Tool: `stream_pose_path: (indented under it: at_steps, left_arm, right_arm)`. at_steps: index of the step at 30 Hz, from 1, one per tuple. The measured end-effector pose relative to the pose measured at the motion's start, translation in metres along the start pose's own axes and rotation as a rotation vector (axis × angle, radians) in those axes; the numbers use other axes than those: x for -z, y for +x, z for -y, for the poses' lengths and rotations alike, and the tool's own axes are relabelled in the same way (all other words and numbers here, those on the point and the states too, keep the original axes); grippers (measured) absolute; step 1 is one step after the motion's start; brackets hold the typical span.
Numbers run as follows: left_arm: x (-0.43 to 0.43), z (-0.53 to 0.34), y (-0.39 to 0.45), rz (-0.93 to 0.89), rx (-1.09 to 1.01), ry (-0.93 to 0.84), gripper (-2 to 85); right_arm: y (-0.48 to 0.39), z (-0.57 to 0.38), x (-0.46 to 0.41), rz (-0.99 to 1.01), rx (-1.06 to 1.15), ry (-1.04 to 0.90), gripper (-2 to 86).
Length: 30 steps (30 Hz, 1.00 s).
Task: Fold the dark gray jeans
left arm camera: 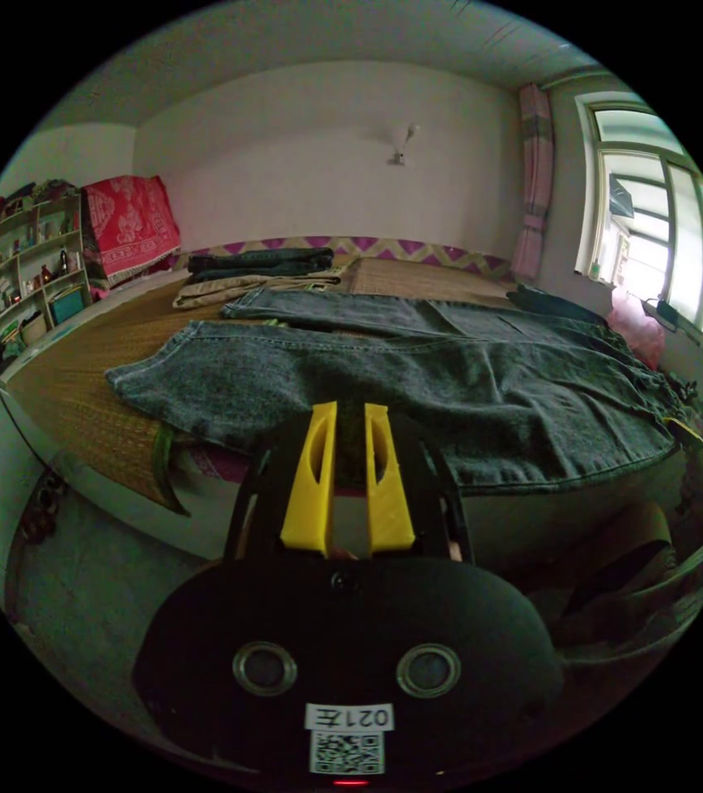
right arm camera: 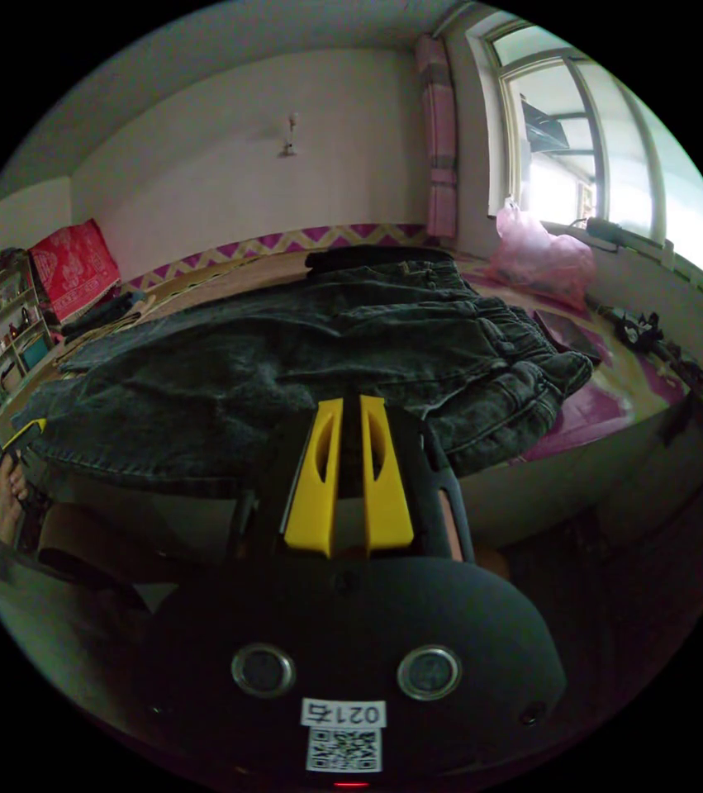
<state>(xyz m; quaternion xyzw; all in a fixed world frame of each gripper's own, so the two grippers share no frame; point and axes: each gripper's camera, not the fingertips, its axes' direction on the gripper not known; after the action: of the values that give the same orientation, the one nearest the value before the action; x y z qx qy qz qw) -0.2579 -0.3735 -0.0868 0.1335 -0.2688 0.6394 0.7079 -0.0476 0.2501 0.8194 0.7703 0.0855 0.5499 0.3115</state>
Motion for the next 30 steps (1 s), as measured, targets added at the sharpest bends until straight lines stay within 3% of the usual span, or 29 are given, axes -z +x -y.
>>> stream_pose_path:
  at_steps: [15,20,26,30]
  left_arm:
    - [0.000,0.011,-0.049,-0.007,0.003,-0.011,5.0]
    - [0.015,0.025,-0.099,-0.149,0.133,0.018,3.5]
    - [0.034,0.036,-0.157,-0.192,0.179,-0.079,8.7]
    - [0.034,0.031,-0.200,-0.273,0.332,-0.148,10.2]
  right_arm:
    - [0.025,0.000,-0.008,0.003,-0.002,0.003,4.7]
    - [0.051,0.011,-0.005,0.081,-0.033,-0.047,4.6]
    - [0.109,0.009,0.038,0.084,-0.182,-0.026,8.4]
    - [0.154,-0.012,0.055,0.080,-0.396,-0.023,11.3]
